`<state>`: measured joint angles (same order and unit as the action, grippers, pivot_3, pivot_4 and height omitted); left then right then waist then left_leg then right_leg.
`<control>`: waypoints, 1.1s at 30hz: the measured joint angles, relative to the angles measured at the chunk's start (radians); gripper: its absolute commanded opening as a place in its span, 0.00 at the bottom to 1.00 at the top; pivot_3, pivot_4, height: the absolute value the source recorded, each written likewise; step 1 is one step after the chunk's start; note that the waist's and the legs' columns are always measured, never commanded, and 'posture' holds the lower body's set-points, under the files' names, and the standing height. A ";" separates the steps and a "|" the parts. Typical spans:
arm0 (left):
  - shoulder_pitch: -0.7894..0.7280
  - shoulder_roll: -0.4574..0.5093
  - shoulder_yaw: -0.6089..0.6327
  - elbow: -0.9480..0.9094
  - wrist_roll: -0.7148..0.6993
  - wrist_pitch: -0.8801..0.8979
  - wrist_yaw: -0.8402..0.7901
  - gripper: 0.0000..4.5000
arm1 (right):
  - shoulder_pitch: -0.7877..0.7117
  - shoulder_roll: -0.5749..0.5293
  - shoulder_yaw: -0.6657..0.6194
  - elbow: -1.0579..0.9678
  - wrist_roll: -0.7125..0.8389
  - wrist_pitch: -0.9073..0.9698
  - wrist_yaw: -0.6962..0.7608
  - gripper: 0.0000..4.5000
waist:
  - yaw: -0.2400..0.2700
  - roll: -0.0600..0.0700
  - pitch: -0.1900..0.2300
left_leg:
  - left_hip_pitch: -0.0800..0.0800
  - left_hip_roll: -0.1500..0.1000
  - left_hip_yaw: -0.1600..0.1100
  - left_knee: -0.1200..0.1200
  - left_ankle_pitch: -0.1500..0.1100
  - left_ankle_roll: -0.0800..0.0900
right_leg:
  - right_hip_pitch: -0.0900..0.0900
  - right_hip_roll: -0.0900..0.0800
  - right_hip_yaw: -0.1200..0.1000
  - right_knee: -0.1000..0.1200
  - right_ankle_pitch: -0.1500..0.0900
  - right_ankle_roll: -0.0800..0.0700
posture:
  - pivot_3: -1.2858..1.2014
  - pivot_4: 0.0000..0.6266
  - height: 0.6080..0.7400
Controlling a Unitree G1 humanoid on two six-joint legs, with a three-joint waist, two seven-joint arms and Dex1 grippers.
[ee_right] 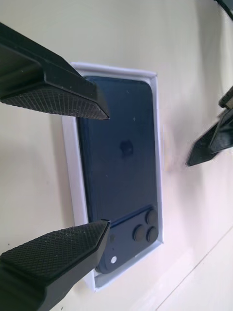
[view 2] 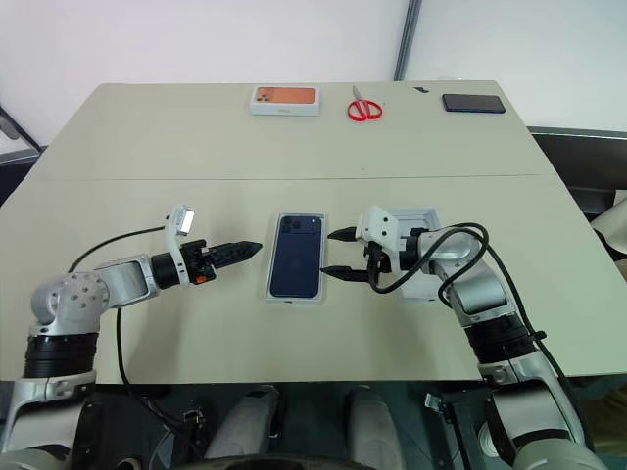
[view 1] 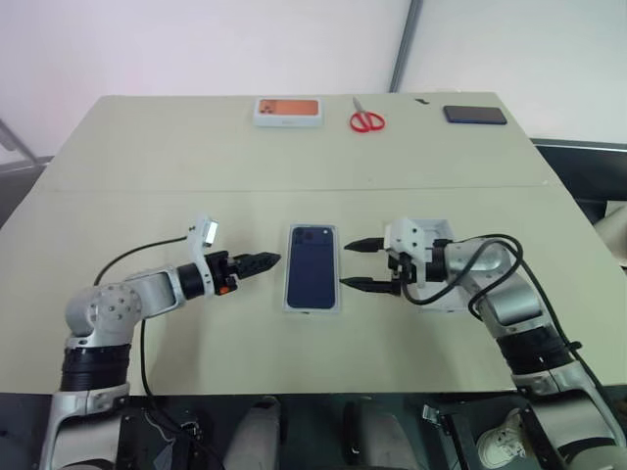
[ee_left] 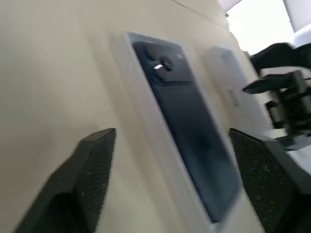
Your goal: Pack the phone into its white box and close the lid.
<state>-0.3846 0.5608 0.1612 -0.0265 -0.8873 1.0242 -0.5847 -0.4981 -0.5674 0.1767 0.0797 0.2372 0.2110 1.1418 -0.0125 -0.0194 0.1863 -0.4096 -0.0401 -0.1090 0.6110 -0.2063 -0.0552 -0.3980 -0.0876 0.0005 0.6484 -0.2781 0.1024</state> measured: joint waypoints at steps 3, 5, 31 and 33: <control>0.024 0.032 -0.060 0.004 0.142 -0.215 -0.114 0.19 | -0.003 0.001 0.002 0.023 -0.029 -0.026 -0.029 0.21 | 0.001 0.000 0.000 | 0.000 0.000 0.000 0.000 0.000 0.000 | 0.000 -0.001 0.000 -0.001 -0.001 -0.002 | 0.52 0.24 1.00; 0.028 0.018 -0.074 0.012 0.200 -0.324 -0.160 0.01 | -0.008 0.007 0.005 0.045 -0.049 -0.045 -0.047 0.01 | 0.002 0.000 0.000 | -0.001 0.000 0.000 0.000 0.000 0.000 | 0.000 -0.001 0.000 -0.001 -0.001 -0.002 | 0.52 0.24 1.00; 0.041 -0.045 -0.219 0.218 0.516 -0.790 -0.440 0.01 | -0.017 0.023 0.050 0.128 -0.197 -0.176 -0.104 0.01 | -0.002 0.001 0.001 | -0.001 -0.001 0.000 0.000 -0.001 0.001 | 0.000 0.001 -0.001 0.000 0.001 0.002 | 0.52 0.24 1.00; 0.028 -0.045 -0.237 0.221 0.537 -0.780 -0.445 0.01 | -0.017 0.023 0.055 0.136 -0.214 -0.195 -0.105 0.01 | -0.003 0.001 0.001 | 0.000 -0.001 0.000 0.000 -0.001 0.002 | 0.000 0.001 -0.001 0.001 0.001 0.002 | 0.52 0.24 1.00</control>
<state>-0.3568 0.5158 -0.0759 0.1949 -0.3508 0.2439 -1.0302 -0.5149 -0.5443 0.2314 0.2156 0.0229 0.0160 1.0373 -0.0157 -0.0182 0.1870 -0.4100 -0.0413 -0.1085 0.6115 -0.2069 -0.0537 -0.3981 -0.0866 -0.0005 0.6489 -0.2771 0.1042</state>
